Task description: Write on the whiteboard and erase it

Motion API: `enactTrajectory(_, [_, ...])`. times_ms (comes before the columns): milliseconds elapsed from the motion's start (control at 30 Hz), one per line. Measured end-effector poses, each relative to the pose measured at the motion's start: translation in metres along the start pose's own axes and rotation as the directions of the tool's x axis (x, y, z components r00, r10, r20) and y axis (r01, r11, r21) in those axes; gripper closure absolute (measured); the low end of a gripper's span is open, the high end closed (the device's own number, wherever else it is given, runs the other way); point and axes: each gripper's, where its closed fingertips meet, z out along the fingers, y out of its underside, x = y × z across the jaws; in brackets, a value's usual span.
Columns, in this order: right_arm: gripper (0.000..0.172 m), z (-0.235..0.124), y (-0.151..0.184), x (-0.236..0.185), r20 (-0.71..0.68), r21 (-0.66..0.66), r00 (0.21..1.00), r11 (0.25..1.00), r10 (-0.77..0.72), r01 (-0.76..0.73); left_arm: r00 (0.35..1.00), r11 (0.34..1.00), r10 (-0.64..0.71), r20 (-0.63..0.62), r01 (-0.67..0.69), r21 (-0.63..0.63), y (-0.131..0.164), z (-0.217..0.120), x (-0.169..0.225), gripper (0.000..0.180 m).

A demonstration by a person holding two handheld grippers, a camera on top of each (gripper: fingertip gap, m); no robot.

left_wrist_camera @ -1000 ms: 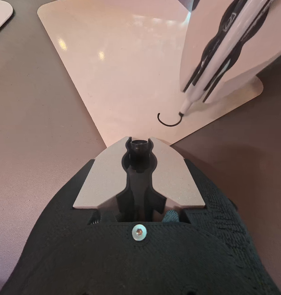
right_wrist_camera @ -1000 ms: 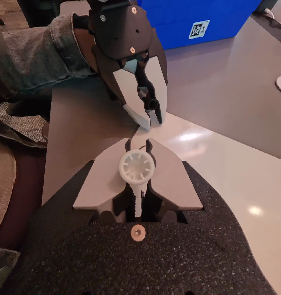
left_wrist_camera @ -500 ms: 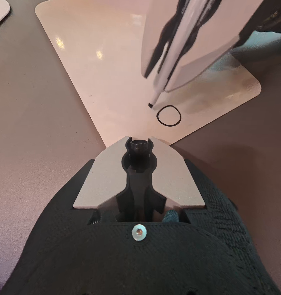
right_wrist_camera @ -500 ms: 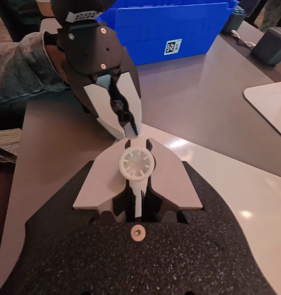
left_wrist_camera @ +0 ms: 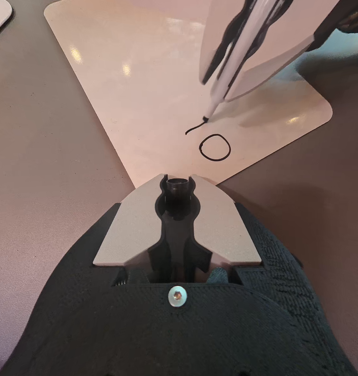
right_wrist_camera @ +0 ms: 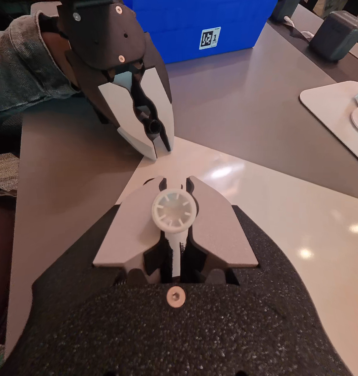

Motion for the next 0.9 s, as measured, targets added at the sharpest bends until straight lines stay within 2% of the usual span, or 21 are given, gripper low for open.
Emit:
enactTrajectory(133, [0.152, -0.005, 0.003, 0.001, -0.021, -0.001, 1.000, 1.000, 0.006, -0.006, 1.000, 1.000, -0.001, -0.001, 0.001, 0.000, 0.000, 0.000, 0.000, 0.161])
enactTrajectory(367, [0.153, -0.013, 0.011, 0.035, -0.111, -0.003, 0.993, 0.999, 0.038, -0.039, 1.000, 1.000, -0.005, -0.005, 0.005, 0.000, 0.000, 0.000, 0.000, 0.161])
enactTrajectory(767, [0.152, 0.012, -0.003, 0.042, -0.084, 0.019, 0.996, 0.999, 0.030, -0.028, 1.000, 1.000, -0.006, -0.009, 0.006, 0.000, 0.000, 0.000, 0.000, 0.161])
enactTrajectory(900, [0.152, 0.015, -0.006, 0.027, -0.045, 0.018, 0.999, 1.000, 0.023, -0.022, 1.000, 1.000, -0.003, -0.009, 0.003, -0.001, 0.000, 0.000, 0.001, 0.160])
